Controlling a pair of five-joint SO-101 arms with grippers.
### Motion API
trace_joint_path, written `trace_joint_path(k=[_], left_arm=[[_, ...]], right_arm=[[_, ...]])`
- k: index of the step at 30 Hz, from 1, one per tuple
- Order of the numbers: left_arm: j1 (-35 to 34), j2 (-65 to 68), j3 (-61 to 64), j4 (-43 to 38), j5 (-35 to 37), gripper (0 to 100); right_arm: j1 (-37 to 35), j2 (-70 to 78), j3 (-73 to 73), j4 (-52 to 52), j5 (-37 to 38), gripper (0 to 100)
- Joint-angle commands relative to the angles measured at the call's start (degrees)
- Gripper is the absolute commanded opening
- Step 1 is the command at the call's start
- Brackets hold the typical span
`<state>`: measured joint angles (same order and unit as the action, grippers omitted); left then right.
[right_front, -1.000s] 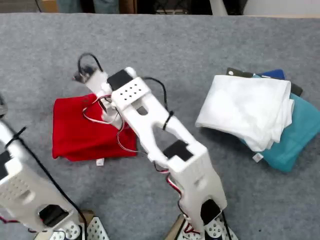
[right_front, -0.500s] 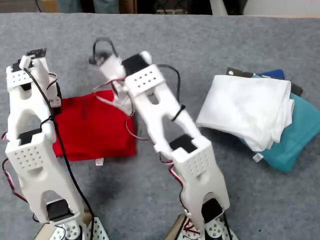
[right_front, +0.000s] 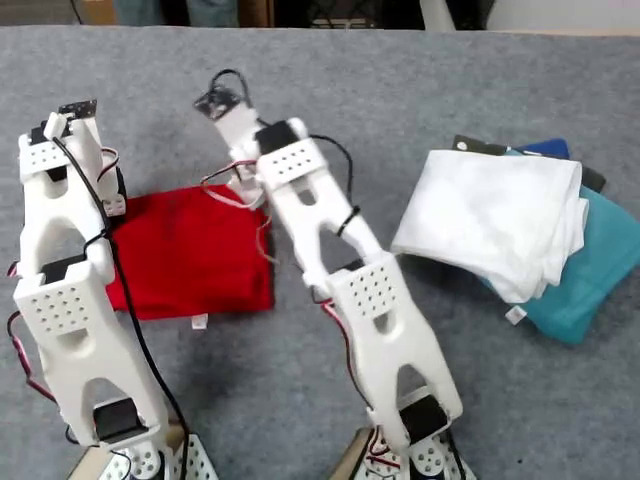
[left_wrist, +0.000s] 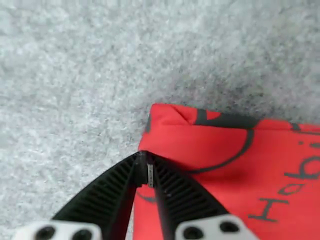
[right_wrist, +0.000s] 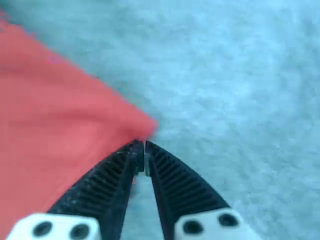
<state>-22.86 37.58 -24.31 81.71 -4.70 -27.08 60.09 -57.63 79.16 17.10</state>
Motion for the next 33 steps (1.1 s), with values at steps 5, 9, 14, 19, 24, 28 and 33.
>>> trace_joint_path(k=[5,9,14,19,24,28,33], left_arm=[[0.75,-1.32,-2.86,-1.23,0.53,3],[0.48,-1.41,-9.27,4.48,-0.26,3],[-1.01,-4.57,-27.74,18.73,-2.29,3],[-6.81,-10.20,-31.08,19.25,-2.11,3],[-11.56,-23.47,-18.42,19.25,-2.90,3],[-14.73,-33.58,-5.05,18.55,-6.07,3],[-16.31,-38.42,9.63,11.16,-5.80,3]], right_arm=[[0.70,-0.57,-22.37,14.07,0.09,1.4],[-1.67,-0.75,-36.09,22.24,-0.26,1.3],[-3.34,-7.78,-34.86,22.24,-0.26,1.3],[-5.27,-20.35,-20.53,22.24,-9.32,1.5],[-9.49,-30.64,5.14,22.07,-23.91,2.8],[-14.33,-31.69,18.59,19.43,-36.22,14.6],[-15.38,-27.82,21.23,12.48,-51.08,36.2]])
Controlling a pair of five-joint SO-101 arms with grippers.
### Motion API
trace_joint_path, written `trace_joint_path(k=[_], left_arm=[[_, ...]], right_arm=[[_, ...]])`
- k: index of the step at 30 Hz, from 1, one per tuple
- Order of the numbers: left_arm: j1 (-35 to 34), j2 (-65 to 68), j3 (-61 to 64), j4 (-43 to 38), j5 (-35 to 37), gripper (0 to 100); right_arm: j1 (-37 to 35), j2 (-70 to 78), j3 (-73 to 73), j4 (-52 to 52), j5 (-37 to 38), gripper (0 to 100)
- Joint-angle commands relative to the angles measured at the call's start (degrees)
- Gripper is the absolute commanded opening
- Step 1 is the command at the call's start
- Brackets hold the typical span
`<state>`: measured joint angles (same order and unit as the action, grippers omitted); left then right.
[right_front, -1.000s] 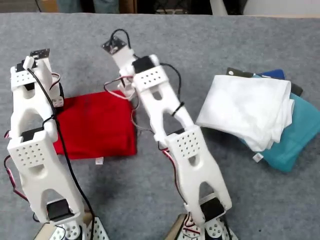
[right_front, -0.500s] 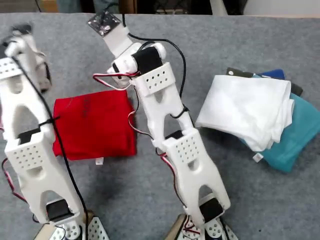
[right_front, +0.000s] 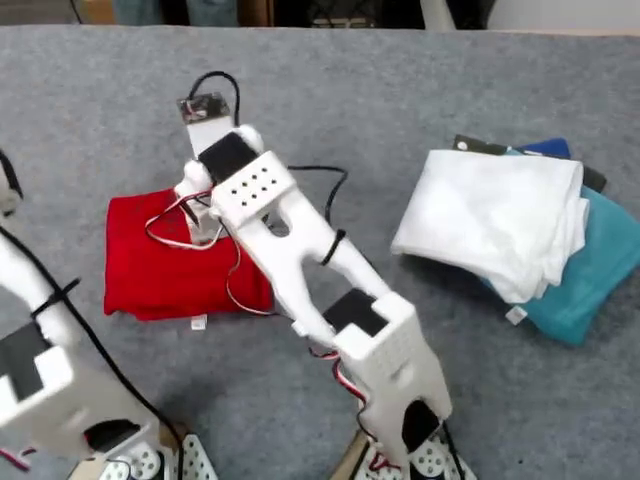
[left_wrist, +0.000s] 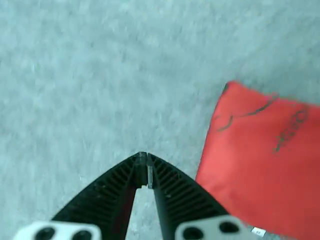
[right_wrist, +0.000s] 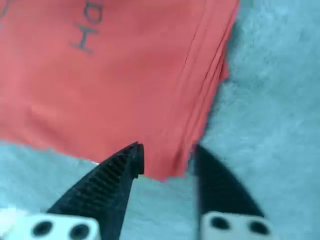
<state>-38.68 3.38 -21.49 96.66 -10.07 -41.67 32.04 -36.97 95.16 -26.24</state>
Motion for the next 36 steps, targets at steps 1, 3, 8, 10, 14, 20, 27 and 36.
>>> trace_joint_path(k=[1,3,8,10,14,20,27,36], left_arm=[[-0.40,-4.84,9.01,-4.66,-0.35,3],[-0.66,-5.45,12.09,-5.54,0.53,3],[-2.51,-5.36,13.05,-6.07,0.62,3],[-3.03,-5.27,13.05,-6.15,0.35,3],[-3.74,-5.27,13.05,-6.15,0.35,3],[-3.74,-5.27,13.05,-5.80,0.26,3],[-3.74,-5.36,13.14,-5.71,0.44,3],[-3.82,-5.63,13.05,-5.71,0.35,3]], right_arm=[[-0.79,1.63,0.40,-5.19,-9.76,39.7],[-0.79,4.79,0.31,-7.47,-13.36,44.9],[-1.05,14.02,0.31,-10.73,-18.81,46.9],[-1.14,17.27,-0.31,-11.43,-19.60,46.9],[-0.97,22.64,-4.70,-10.37,-19.52,39.7],[-0.79,27.03,-12.53,-4.04,-17.93,11.9],[1.49,27.03,-24.48,4.57,-13.45,3.1],[14.77,22.81,-38.29,6.07,-9.58,1.3]])
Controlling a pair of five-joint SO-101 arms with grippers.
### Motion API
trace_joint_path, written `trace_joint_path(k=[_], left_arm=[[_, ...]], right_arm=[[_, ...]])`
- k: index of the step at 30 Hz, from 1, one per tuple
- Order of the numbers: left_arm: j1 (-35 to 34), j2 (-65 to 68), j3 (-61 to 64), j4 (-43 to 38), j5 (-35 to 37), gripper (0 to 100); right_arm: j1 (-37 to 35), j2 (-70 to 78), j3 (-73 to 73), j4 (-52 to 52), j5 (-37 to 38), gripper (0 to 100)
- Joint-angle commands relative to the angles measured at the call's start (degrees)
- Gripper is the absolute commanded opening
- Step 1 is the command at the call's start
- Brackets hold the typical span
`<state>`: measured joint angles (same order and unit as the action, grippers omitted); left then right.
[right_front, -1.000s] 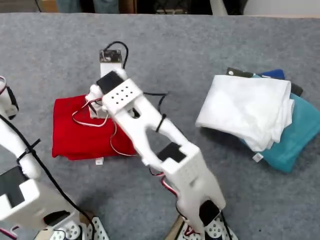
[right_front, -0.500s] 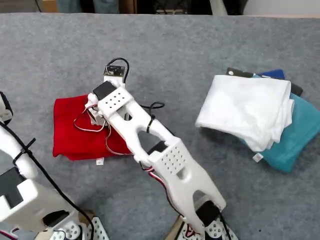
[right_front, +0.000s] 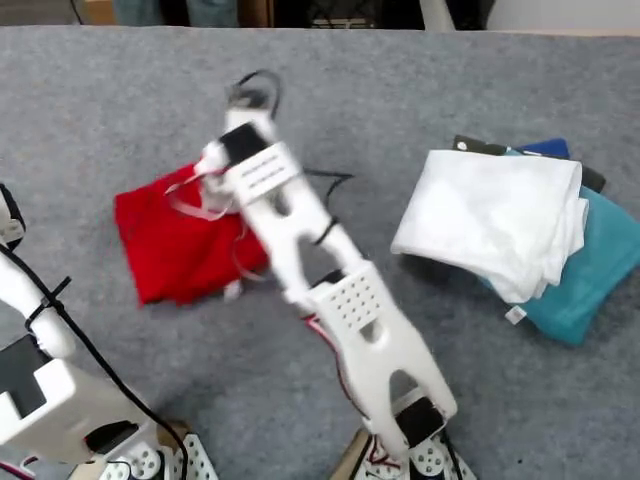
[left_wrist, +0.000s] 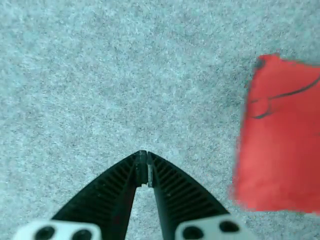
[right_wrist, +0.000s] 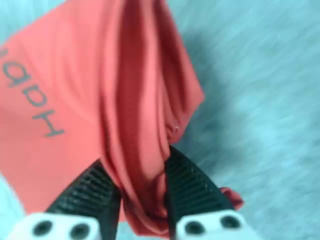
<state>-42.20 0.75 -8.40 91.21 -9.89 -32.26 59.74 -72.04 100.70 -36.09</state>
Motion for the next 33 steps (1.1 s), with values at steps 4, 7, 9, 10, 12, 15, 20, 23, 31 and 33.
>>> trace_joint_path(k=[4,7,9,10,12,15,20,23,31,33], left_arm=[[-0.13,-2.99,-0.04,-0.26,0.18,3],[-0.04,-2.99,-0.04,-0.44,0.18,3],[-0.04,-2.99,-0.04,-0.53,0.18,3],[-0.04,-2.99,-0.04,-0.53,0.18,3],[0.04,-2.99,-0.04,-0.53,0.18,3],[0.31,-2.90,-0.04,-0.62,0.44,3],[4.44,-2.99,3.12,-3.87,0.53,3],[9.45,-3.08,6.46,-5.89,0.53,3],[24.84,-5.27,17.01,-9.93,4.92,3],[26.42,-9.14,20.79,-11.96,7.82,3]], right_arm=[[12.48,-13.85,2.95,0.62,1.76,1.3],[19.78,-21.32,11.30,0.53,2.20,1.3],[26.11,-26.51,16.66,0.53,3.43,1.3],[29.54,-29.05,19.21,0.53,3.78,1.3],[36.48,-34.33,23.96,0.53,5.71,1.3],[45.71,-41.36,31.87,0.53,9.23,1.3],[58.29,-50.24,42.33,0.53,15.65,1.4],[63.65,-52.79,45.76,0.53,18.90,1.4],[68.57,-53.58,52.62,0.53,26.46,9.5],[68.22,-54.99,53.58,0.53,30.86,20.8]])
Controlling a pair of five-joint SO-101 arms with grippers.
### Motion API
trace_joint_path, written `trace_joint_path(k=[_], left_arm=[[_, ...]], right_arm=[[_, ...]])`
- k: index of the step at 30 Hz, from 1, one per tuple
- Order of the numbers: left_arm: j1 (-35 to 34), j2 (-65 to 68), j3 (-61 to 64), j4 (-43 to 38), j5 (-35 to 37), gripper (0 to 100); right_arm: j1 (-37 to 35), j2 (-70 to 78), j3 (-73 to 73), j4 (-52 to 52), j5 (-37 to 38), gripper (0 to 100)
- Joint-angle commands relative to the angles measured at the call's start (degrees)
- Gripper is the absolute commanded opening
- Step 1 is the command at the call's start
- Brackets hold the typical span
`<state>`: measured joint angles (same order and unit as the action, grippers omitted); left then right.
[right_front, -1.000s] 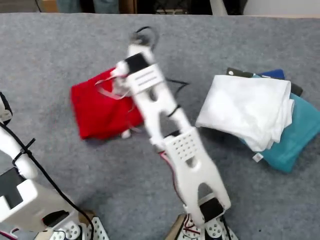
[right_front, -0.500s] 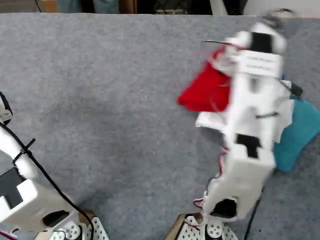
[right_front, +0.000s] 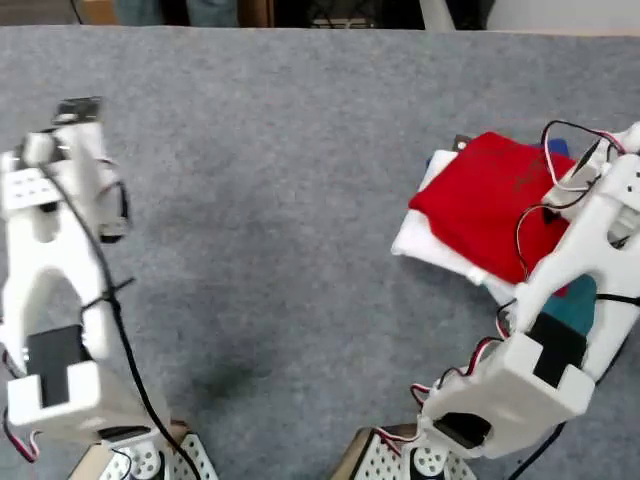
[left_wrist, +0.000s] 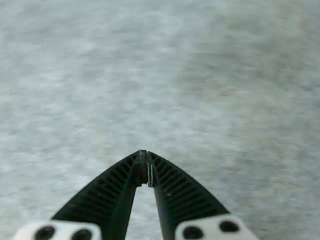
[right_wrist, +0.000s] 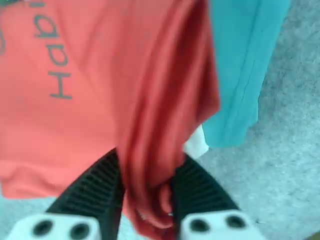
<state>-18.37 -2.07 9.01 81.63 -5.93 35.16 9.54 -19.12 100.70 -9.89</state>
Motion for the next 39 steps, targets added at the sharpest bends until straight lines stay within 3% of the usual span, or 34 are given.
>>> trace_joint_path(k=[1,5,10,13,19,27,34,39], left_arm=[[3.30,-9.05,5.76,-3.43,4.40,3],[5.49,-24.62,21.14,-10.99,4.22,3],[5.67,-45.10,43.91,-28.40,4.22,3],[5.58,-55.12,53.85,-34.99,4.66,3],[5.41,-75.16,67.03,-35.78,4.22,3],[5.32,-101.63,79.34,-25.67,4.13,3],[5.23,-101.19,82.24,-24.88,4.13,3],[5.14,-102.15,86.37,-25.14,4.13,3]], right_arm=[[0.62,-6.02,0.75,0.53,7.21,25.1],[-0.26,-15.60,0.84,0.53,10.81,25.8],[-11.25,-33.63,7.52,0.44,10.90,0.6],[-18.29,-41.54,19.12,-0.79,11.08,2.6],[-28.57,-63.69,43.21,-9.05,18.46,1.3],[-29.98,-96.22,86.11,-26.73,18.64,1.5],[-29.98,-118.64,105.89,-30.24,18.64,1.5],[-30.07,-116.35,112.31,-31.65,18.20,1.5]])
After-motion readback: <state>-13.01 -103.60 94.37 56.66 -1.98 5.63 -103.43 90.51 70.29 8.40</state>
